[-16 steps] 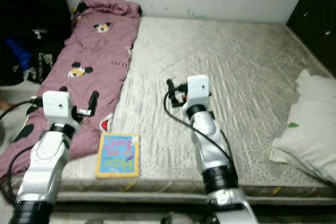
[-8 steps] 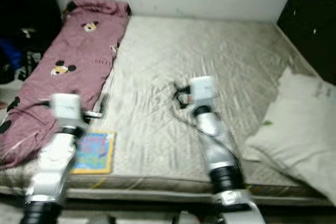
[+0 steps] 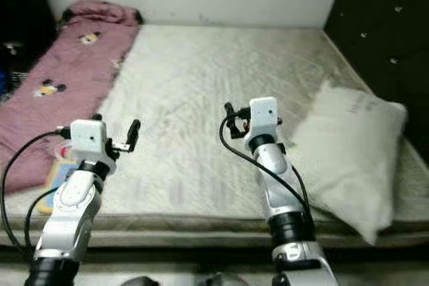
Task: Clean up the room
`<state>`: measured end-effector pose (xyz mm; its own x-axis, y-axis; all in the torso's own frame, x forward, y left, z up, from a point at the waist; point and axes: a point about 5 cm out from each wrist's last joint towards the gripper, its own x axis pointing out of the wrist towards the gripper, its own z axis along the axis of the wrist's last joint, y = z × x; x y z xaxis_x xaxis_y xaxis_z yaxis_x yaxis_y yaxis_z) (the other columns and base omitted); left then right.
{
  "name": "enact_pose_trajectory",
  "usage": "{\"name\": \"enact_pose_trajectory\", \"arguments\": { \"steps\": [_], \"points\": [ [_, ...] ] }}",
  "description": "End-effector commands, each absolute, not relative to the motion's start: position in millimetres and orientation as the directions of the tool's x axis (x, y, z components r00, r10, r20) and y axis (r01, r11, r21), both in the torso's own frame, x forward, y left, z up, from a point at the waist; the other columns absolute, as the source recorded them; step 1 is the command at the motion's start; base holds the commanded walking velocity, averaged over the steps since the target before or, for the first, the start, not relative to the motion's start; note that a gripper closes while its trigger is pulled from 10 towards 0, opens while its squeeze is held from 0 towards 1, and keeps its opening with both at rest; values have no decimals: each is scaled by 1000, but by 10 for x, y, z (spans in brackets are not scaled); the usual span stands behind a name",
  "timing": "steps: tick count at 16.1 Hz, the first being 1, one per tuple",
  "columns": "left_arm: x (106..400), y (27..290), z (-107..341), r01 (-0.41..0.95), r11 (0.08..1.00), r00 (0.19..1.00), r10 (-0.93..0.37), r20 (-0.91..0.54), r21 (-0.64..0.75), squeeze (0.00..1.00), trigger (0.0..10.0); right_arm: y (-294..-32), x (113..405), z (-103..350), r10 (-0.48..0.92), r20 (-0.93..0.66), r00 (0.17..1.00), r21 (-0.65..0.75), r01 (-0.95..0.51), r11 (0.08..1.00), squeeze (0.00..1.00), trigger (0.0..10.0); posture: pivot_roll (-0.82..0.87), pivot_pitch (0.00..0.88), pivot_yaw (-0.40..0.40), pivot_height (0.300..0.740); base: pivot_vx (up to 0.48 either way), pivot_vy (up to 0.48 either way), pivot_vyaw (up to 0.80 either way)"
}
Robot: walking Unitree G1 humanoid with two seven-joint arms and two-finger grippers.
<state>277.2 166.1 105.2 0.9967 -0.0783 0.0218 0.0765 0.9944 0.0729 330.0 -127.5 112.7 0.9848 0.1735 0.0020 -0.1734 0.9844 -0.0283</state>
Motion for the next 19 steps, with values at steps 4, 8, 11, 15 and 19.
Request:
{"name": "enact_pose_trajectory", "arguments": {
  "steps": [4, 8, 11, 15, 19],
  "points": [
    [2790, 1698, 1094, 64, 995, 997, -67, 35, 78, 0, 10000, -1228, 3319, 1174, 188, 19, 982, -31, -187, 982, 0, 10000, -85, 0, -25, 740, 0, -323, 0],
    [2795, 1697, 1098, 65, 996, 997, -68, 41, 67, 0, 10000, -1228, 3325, 1178, 189, 21, 982, -35, -188, 981, 0, 10000, -84, 0, -26, 740, 0, -245, 0],
    [2795, 1698, 1101, 62, 996, 997, -65, 45, 66, 0, 10000, -1222, 3327, 1179, 194, 22, 981, -41, -193, 980, 0, 10000, -83, 0, -28, 740, 0, 0, 0],
    [2795, 1696, 1099, 62, 996, 997, -65, 46, 65, 0, 10000, -1218, 3330, 1177, 199, 23, 980, -46, -198, 979, 0, 10000, -81, 0, -29, 740, 0, 0, 0],
    [2795, 1689, 1104, 69, 996, 996, -72, 54, 62, 0, 10000, -1220, 3332, 1176, 198, 24, 980, -44, -196, 980, 0, 10000, -81, 0, -29, 740, 0, 0, 0]
  ]
}}
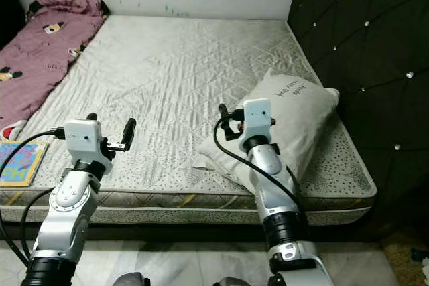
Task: Clean up the room
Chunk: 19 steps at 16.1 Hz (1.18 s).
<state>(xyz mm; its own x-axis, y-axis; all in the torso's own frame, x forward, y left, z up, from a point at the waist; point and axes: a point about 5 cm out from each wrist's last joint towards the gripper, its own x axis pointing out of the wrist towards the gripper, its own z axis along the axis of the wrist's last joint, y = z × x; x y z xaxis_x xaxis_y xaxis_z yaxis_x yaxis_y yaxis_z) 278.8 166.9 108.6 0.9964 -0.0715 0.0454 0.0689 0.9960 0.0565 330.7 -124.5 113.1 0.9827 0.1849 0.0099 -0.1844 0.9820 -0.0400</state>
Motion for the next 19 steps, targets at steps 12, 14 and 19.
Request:
{"name": "enact_pose_trajectory", "arguments": {
  "steps": [12, 14, 19],
  "points": [
    [2813, 1674, 1114, 80, 995, 995, -83, 54, 57, 0, 10000, -1229, 3346, 1197, 187, 33, 982, -50, -185, 981, 0, 10000, -90, 0, -26, 740, 126, 0, 0],
    [2816, 1674, 1117, 80, 995, 995, -83, 56, 56, 0, 10000, -1228, 3350, 1199, 187, 33, 982, -51, -185, 981, 0, 10000, -89, 0, -26, 740, 283, 0, 0],
    [2820, 1677, 1115, 82, 995, 995, -85, 56, 59, 0, 10000, -1226, 3356, 1200, 185, 35, 982, -51, -183, 982, 0, 10000, -88, 0, -24, 740, 292, 0, 0]
  ]
}}
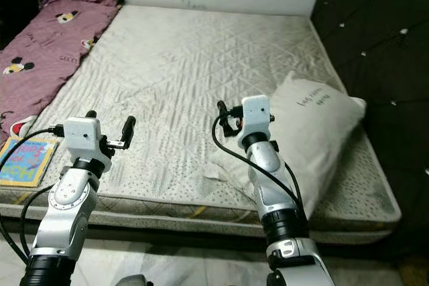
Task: Clean up the room
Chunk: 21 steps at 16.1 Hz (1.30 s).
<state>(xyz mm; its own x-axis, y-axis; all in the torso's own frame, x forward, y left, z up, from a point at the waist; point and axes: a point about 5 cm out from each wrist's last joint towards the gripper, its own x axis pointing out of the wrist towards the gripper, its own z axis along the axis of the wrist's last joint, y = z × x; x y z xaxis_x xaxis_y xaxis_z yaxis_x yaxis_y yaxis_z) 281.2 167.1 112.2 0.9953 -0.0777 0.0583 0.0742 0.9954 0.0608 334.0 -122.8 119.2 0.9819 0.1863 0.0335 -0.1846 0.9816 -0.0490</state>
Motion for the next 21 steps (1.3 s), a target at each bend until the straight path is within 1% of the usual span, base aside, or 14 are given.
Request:
{"name": "enact_pose_trajectory", "arguments": {
  "steps": [1, 9, 21],
  "points": [
    [2819, 1677, 1114, 83, 995, 995, -86, 55, 59, 0, 10000, -1225, 3355, 1200, 184, 35, 982, -51, -182, 982, 0, 10000, -88, 0, -23, 740, 266, 0, 0],
    [2821, 1673, 1115, 87, 994, 994, -91, 53, 63, 0, 10000, -1228, 3357, 1197, 183, 36, 983, -50, -181, 982, 0, 10000, -89, 0, -21, 740, 255, 0, 0],
    [2817, 1674, 1098, 75, 995, 996, -79, 47, 70, 0, 10000, -1226, 3357, 1184, 192, 32, 981, -54, -190, 980, 0, 10000, -83, 0, -28, 740, 0, 0, 0]
  ]
}}
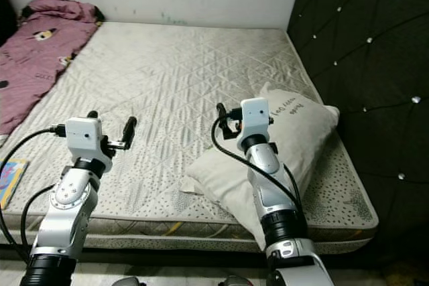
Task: Clean up the room
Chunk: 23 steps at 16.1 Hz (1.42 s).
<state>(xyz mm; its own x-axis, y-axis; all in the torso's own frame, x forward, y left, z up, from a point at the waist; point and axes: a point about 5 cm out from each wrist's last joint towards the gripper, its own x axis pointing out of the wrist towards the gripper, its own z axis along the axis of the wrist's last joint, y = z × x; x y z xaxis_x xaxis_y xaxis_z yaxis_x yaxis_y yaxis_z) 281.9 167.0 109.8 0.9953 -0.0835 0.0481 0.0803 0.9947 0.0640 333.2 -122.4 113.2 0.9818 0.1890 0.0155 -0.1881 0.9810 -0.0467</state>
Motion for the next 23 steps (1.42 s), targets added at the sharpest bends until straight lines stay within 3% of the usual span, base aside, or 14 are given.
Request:
{"name": "enact_pose_trajectory", "arguments": {
  "steps": [1, 20, 23],
  "points": [
    [2816, 1673, 1098, 76, 995, 996, -80, 47, 70, 0, 10000, -1224, 3357, 1184, 192, 33, 981, -54, -191, 980, 0, 10000, -83, 0, -28, 740, 0, -270, 0],
    [2819, 1662, 1097, 79, 995, 995, -83, 48, 66, 0, 10000, -1236, 3366, 1178, 183, 25, 983, -46, -182, 982, 0, 10000, -87, 0, -28, 740, 0, -283, -60],
    [2826, 1706, 1133, 54, 996, 996, -58, 66, 67, 0, 10000, -1237, 3364, 1176, 182, 25, 983, -46, -181, 982, 0, 10000, -87, 0, -29, 740, 0, 0, 0]
  ]
}}
